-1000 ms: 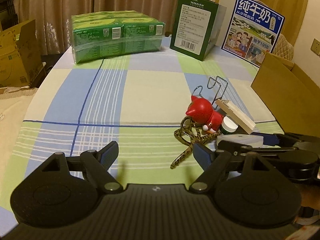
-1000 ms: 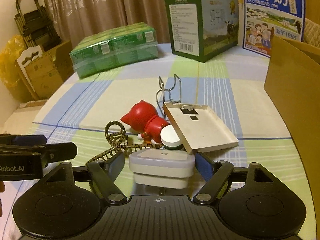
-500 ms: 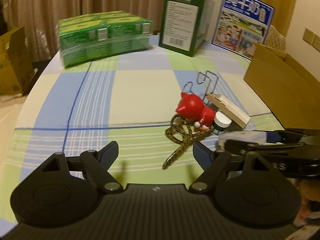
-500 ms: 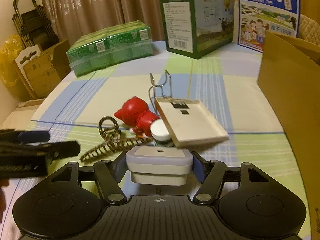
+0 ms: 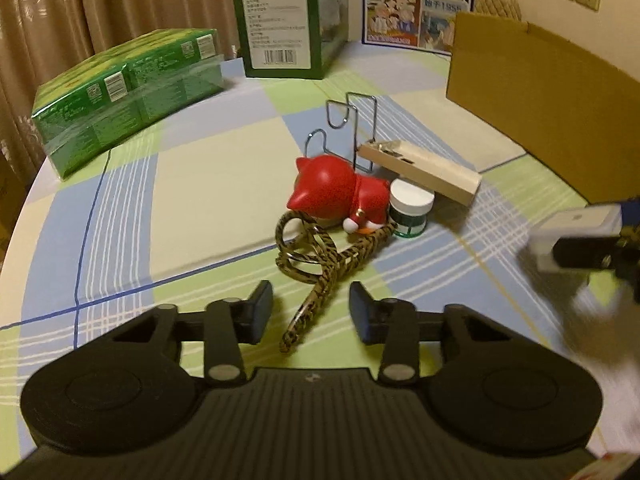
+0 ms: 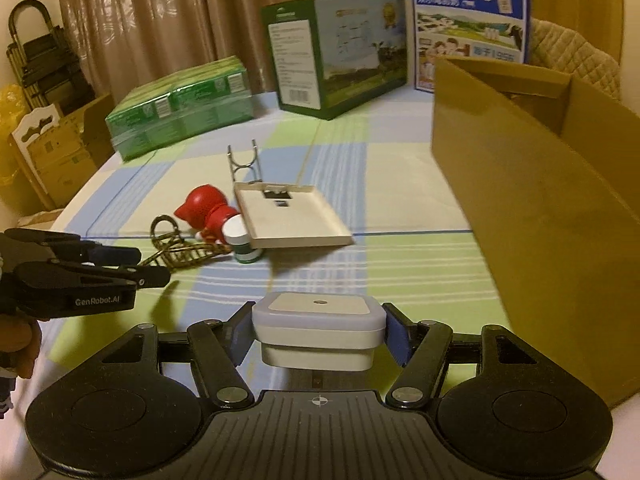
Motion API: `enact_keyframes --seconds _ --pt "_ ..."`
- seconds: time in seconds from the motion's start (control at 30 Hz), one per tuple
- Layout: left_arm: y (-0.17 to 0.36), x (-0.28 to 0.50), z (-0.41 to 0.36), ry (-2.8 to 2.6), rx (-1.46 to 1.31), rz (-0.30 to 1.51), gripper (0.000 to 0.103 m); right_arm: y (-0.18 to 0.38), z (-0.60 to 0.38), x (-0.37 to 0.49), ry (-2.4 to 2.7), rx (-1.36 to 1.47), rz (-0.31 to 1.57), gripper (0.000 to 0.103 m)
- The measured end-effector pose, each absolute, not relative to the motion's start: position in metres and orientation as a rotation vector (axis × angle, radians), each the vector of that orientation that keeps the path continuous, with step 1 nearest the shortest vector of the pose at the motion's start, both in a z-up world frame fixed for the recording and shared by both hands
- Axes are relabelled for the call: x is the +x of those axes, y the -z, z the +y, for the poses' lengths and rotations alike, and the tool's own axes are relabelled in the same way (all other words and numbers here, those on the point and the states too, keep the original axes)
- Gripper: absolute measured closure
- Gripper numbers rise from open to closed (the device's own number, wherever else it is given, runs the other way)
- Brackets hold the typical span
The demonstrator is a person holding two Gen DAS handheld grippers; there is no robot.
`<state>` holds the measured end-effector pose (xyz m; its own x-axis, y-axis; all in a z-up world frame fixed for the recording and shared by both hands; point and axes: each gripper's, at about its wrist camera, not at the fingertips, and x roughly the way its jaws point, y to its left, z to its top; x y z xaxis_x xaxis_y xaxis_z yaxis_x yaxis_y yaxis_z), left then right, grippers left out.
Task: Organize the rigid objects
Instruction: 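Grasp the leopard-print lanyard with the left tool while the right tool holds the adapter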
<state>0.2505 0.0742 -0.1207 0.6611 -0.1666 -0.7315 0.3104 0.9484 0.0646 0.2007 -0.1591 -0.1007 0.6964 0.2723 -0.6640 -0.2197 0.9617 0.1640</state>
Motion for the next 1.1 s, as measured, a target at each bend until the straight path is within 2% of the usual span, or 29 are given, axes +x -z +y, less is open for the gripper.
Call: enact_keyframes --seconds 0.07,0.2,0.27,0.63,0.7,0.77,0.83,0.9,0.97,1.1 --pt "0.121 0.249 0.073 0.25 0.186 0.805 0.086 0.1 -0.164 0.199 -0.268 0.077 0.752 0.041" --pt "0.119 0.241 0.07 0.213 0.122 0.823 0.092 0.099 -0.175 0.192 -0.257 0.091 0.762 0.041" --pt "0.117 0.231 0.064 0.208 0.096 0.84 0.098 0.097 -0.181 0.186 -0.255 0.097 0.765 0.041" --pt "0.104 0.143 0.019 0.182 0.086 0.798 0.098 0.083 -0.212 0.143 -0.237 0.125 0.761 0.041" --pt "0.103 0.135 0.019 0.152 0.078 0.78 0.093 0.081 -0.216 0.139 -0.235 0.13 0.758 0.041" --pt "0.102 0.134 0.02 0.122 0.088 0.757 0.072 0.08 -0.219 0.137 -0.236 0.136 0.755 0.041" --pt "0.101 0.139 0.021 0.109 0.101 0.739 0.069 0.08 -0.22 0.136 -0.239 0.139 0.752 0.041" --pt "0.103 0.147 0.021 0.092 0.122 0.73 0.062 0.08 -0.221 0.137 -0.24 0.146 0.749 0.041" --pt "0.107 0.156 0.021 0.089 0.138 0.736 0.051 0.081 -0.221 0.139 -0.245 0.147 0.749 0.041" --pt "0.115 0.173 0.018 0.091 0.142 0.743 0.05 0.086 -0.219 0.144 -0.25 0.153 0.753 0.041"
